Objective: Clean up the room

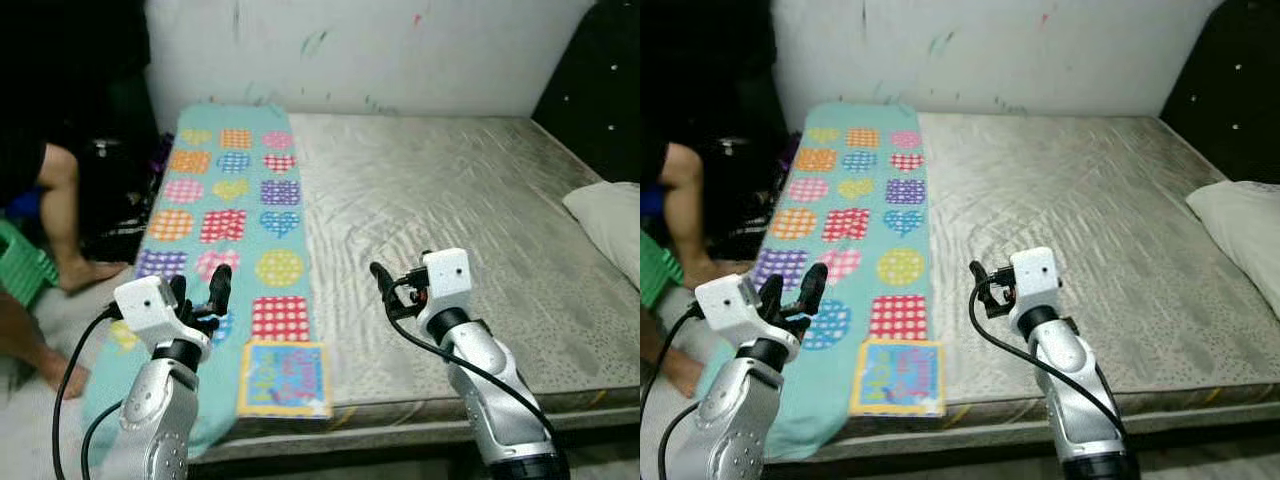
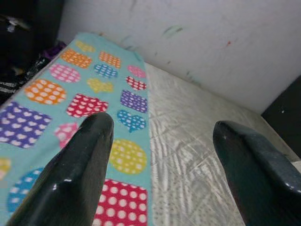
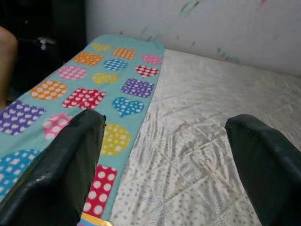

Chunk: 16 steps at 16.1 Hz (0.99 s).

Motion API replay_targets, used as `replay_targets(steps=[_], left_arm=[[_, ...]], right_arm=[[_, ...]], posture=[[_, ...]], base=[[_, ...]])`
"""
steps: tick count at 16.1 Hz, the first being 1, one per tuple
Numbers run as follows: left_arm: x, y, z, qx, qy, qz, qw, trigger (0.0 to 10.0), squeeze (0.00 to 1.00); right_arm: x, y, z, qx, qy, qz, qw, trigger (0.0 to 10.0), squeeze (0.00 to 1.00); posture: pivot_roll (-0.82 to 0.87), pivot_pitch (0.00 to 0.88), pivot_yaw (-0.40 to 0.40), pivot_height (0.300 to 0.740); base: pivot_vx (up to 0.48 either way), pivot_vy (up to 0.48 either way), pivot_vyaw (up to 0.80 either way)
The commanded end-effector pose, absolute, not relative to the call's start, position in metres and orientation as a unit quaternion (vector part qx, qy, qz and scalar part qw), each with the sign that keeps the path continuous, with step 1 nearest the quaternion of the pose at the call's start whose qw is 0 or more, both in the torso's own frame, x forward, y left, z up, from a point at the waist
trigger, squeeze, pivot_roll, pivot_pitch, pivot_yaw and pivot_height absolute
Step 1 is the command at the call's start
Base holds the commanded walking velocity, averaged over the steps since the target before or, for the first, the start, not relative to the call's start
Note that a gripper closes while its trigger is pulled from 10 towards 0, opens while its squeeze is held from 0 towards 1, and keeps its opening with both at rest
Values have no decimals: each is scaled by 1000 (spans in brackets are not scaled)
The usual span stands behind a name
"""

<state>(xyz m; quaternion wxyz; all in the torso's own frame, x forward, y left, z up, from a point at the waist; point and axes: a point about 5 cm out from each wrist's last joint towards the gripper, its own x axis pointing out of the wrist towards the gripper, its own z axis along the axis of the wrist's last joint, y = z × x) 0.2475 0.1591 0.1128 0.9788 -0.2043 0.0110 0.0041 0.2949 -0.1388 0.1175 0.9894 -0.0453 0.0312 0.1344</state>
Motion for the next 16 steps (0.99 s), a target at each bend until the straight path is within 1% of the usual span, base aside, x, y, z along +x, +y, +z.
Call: replay_targets(steps=[1,2,10,16], left_arm=[[249,152,114,-205,12,-9,979,10000,0],[249,152,114,-204,11,-7,979,10000,0],[249,153,118,-201,1,-13,979,10000,0],[249,154,118,-199,4,-12,980,10000,0]], right_arm=[[294,-148,116,-52,36,121,991,10000,0],[294,-148,116,-52,36,121,991,10000,0],[292,-148,114,-46,41,116,991,10000,0],[292,-150,112,-43,48,111,992,10000,0]], posture=[[-27,31,-26,740],[-26,34,-25,740],[-30,45,-17,740],[-28,52,-17,740]], base=[[0,480,0],[0,480,0],[0,0,0],[0,0,-754]])
